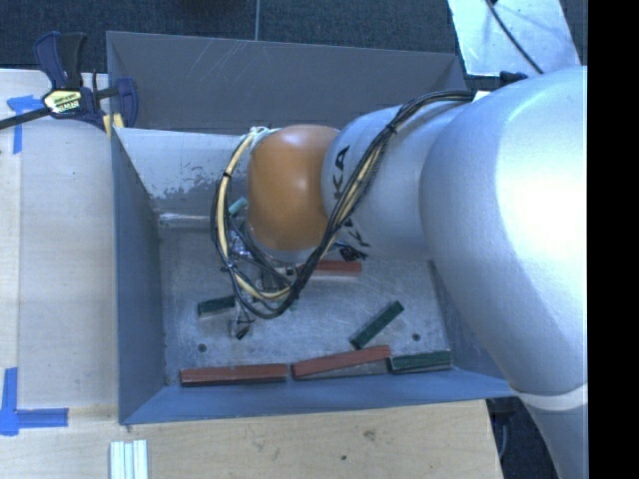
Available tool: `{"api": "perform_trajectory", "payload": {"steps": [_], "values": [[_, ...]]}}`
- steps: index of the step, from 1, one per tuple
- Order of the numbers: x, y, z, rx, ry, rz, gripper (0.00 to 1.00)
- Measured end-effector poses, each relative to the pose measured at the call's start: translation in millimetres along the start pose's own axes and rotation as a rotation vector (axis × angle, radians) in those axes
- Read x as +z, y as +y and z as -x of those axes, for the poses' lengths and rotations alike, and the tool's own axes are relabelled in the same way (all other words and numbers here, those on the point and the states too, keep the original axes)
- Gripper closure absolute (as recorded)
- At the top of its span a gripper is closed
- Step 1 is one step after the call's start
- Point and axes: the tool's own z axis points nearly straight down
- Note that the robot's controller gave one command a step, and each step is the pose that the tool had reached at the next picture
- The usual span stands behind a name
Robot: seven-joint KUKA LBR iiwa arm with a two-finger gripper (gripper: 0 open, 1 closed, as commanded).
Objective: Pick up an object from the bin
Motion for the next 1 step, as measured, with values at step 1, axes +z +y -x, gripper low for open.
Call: {"api": "perform_trajectory", "payload": {"steps": [1], "values": [[-5.6,0.8,3.1,0.002,-0.010,0.004,1.00]]}}
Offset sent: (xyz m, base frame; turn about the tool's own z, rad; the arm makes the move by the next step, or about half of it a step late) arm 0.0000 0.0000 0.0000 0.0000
